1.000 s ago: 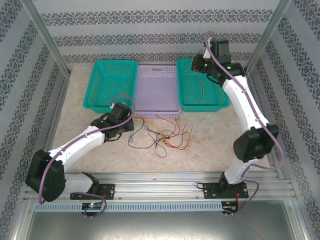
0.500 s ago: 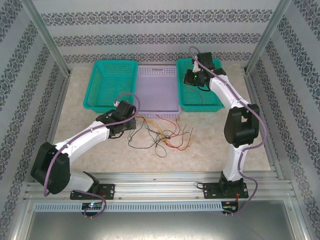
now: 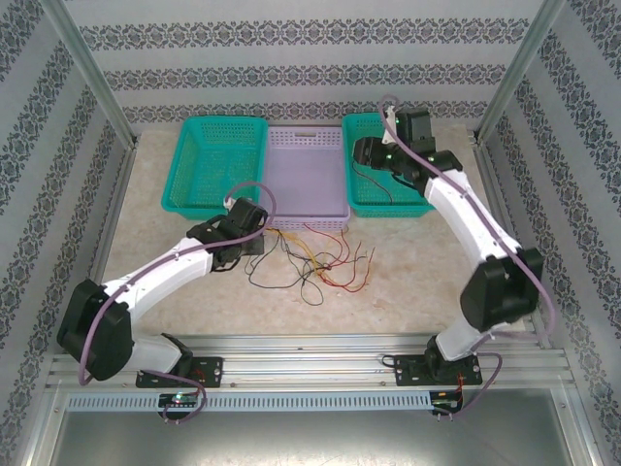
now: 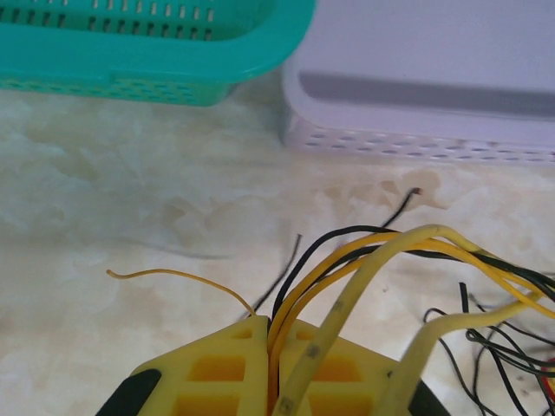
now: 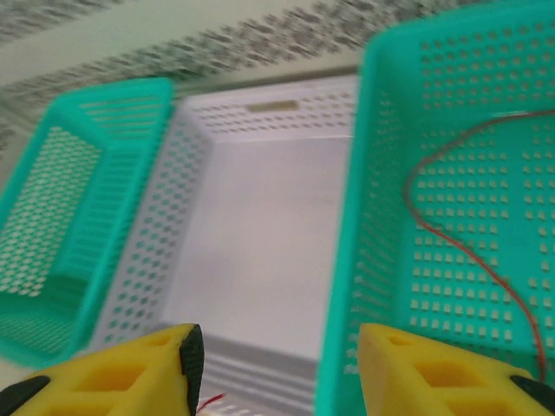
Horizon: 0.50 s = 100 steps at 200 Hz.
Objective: Untangle the cables
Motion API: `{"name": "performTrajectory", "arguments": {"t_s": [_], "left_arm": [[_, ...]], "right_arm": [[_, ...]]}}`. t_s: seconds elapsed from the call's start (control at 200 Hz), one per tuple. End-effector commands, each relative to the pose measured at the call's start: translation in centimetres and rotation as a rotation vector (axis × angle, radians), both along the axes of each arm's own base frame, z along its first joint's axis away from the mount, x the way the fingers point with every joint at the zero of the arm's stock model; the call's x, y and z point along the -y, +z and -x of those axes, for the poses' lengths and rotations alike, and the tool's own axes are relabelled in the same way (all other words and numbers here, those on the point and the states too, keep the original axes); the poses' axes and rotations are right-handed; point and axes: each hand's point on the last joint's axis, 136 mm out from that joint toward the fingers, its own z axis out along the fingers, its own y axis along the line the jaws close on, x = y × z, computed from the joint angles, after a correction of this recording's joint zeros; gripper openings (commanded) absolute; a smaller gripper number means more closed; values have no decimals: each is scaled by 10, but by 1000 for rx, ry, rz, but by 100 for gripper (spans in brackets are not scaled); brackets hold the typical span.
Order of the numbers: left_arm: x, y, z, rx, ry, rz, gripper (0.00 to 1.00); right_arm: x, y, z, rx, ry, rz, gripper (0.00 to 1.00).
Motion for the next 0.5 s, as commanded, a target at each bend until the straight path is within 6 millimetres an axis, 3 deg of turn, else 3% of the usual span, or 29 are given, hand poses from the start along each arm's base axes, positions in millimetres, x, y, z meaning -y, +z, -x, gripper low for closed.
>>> {"name": "performTrajectory", "arguments": {"t_s": [0.0, 0.105, 0.295, 0.495], "left_arm": [[2, 21, 9, 86, -49, -11, 0], [0, 27, 15, 122, -61, 17, 0], [10, 22, 20, 110, -124, 48, 0], [17, 28, 20, 139, -163, 60, 0]], "right_arm": [[-33, -9, 39, 9, 111, 28, 51], [-51, -36, 75, -11, 161, 46, 53], [-59, -103, 123, -78, 194, 111, 55], [-67, -167, 145, -170, 223, 209, 55]]}}
